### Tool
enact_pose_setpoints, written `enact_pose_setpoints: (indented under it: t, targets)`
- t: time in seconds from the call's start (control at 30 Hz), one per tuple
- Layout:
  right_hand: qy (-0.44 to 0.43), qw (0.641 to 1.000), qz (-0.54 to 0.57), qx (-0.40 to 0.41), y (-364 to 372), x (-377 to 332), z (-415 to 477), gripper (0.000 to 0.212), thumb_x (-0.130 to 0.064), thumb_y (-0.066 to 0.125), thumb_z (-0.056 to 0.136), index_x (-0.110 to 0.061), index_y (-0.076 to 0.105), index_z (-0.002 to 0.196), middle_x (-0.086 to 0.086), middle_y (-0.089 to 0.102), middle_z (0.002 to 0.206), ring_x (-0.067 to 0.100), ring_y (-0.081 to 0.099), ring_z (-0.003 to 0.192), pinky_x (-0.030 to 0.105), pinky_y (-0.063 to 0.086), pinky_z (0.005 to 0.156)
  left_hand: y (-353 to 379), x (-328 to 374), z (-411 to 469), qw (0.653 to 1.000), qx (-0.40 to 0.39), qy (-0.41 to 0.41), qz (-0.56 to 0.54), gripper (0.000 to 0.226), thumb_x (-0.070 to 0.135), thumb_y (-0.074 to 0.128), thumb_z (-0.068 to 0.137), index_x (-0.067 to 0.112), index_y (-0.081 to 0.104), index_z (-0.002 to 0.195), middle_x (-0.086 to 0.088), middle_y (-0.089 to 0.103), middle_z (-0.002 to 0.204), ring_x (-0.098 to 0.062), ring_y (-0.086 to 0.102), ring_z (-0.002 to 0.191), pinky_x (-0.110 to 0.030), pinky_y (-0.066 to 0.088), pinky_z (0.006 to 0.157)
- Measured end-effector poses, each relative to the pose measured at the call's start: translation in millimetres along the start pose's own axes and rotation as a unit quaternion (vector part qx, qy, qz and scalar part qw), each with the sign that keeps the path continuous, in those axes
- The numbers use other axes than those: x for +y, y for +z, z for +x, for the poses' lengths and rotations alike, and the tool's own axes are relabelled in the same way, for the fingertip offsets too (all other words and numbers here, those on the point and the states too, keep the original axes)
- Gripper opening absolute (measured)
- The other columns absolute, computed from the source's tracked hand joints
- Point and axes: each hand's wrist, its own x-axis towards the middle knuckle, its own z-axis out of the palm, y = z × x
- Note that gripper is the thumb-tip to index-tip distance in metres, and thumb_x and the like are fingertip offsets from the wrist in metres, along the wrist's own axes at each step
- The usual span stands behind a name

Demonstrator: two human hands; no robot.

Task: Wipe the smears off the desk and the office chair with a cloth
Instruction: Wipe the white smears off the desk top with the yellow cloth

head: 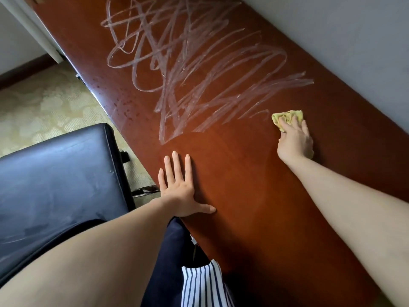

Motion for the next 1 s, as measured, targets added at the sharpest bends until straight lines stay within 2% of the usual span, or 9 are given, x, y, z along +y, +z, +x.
enact_pose_setpoints:
  t: [0.17,0.27,0.37,0.5,0.6,0.77,0.83,0.93,1.0]
  targets:
    - [-0.078,0.993,-0.033,-0.081,13.1,-42.0,-7.4,0.051,-0.022,0.033,0.102,-0.045,0.023,0.146,-0.008,0.005,0.160,0.023,0.010,0.145,0.044,0.022,0.115,1.8,-1.3,1.6,1.000,0.005,0.000,0.001,0.152,0.087,0.062,0.048,0.021,-0.051,0.124,-0.005,-0.068,0.111,-0.027,-0.058,0.110,-0.047,-0.025,0.105]
    - [-0.205,0.976,-0.049,-0.060,25.5,-57.4,-35.3,0.053,-0.012,0.036,0.101,-0.041,0.029,0.145,-0.007,0.012,0.159,0.020,0.008,0.146,0.040,0.013,0.118,3.6,-2.3,3.3,1.000,0.012,0.000,0.002,0.152,0.087,0.062,0.048,0.020,-0.049,0.128,-0.005,-0.068,0.112,-0.027,-0.058,0.110,-0.047,-0.025,0.105]
    - [-0.286,0.957,-0.032,-0.047,30.5,-55.1,-68.2,0.053,-0.009,0.038,0.100,-0.038,0.033,0.144,-0.008,0.020,0.157,0.018,0.010,0.146,0.037,0.010,0.116,4.7,-2.5,3.8,1.000,0.022,0.003,-0.002,0.152,0.087,0.062,0.047,0.021,-0.049,0.128,-0.003,-0.068,0.110,-0.025,-0.060,0.107,-0.047,-0.024,0.106]
    - [-0.388,0.919,-0.024,-0.070,24.9,-22.9,-106.0,0.052,-0.004,0.046,0.097,-0.033,0.044,0.139,-0.004,0.032,0.152,0.021,0.021,0.144,0.040,0.019,0.115,5.3,-2.2,2.9,0.999,0.031,0.008,-0.005,0.153,0.087,0.062,0.048,0.019,-0.045,0.133,-0.007,-0.062,0.121,-0.027,-0.055,0.114,-0.047,-0.023,0.106]
    - [-0.456,0.888,-0.010,-0.056,15.1,11.7,-127.9,0.057,0.006,0.062,0.084,-0.026,0.057,0.130,0.002,0.047,0.143,0.027,0.039,0.135,0.046,0.037,0.107,5.5,-4.2,1.2,0.999,0.045,0.013,-0.002,0.147,0.087,0.057,0.053,0.016,-0.039,0.138,-0.013,-0.052,0.138,-0.033,-0.045,0.129,-0.049,-0.018,0.110]
    - [-0.469,0.881,-0.036,-0.050,-0.9,77.6,-142.7,0.073,0.009,0.076,0.069,-0.028,0.058,0.129,0.000,0.051,0.139,0.025,0.045,0.131,0.043,0.040,0.104,0.6,13.2,-1.3,0.986,0.167,0.005,0.011,0.119,0.083,0.045,0.069,0.012,-0.004,0.151,-0.020,-0.015,0.156,-0.038,-0.015,0.144,-0.051,-0.003,0.115]
    - [-0.439,0.896,-0.045,-0.049,-8.1,97.9,-141.2,0.076,0.009,0.078,0.067,-0.028,0.057,0.129,0.000,0.050,0.139,0.024,0.043,0.132,0.043,0.041,0.104,-5.6,27.6,4.1,0.978,0.195,0.055,0.038,0.113,0.079,0.045,0.074,0.014,-0.004,0.152,-0.018,-0.021,0.156,-0.036,-0.020,0.143,-0.049,-0.007,0.115]
    - [-0.366,0.930,-0.021,-0.032,-19.1,115.0,-132.3,0.073,0.010,0.077,0.068,-0.026,0.058,0.128,0.000,0.050,0.139,0.024,0.043,0.132,0.043,0.042,0.102,-17.1,50.5,22.3,0.970,0.174,0.153,0.076,0.110,0.075,0.044,0.079,0.016,-0.016,0.150,-0.011,-0.041,0.146,-0.030,-0.035,0.136,-0.045,-0.012,0.113]
    - [-0.311,0.950,0.002,-0.017,-23.4,117.7,-123.8,0.068,0.012,0.074,0.070,-0.024,0.061,0.126,0.001,0.051,0.138,0.025,0.042,0.131,0.044,0.043,0.101,-25.3,63.7,37.6,0.963,0.155,0.198,0.097,0.110,0.074,0.045,0.079,0.018,-0.019,0.149,-0.006,-0.045,0.140,-0.026,-0.040,0.131,-0.043,-0.015,0.112]
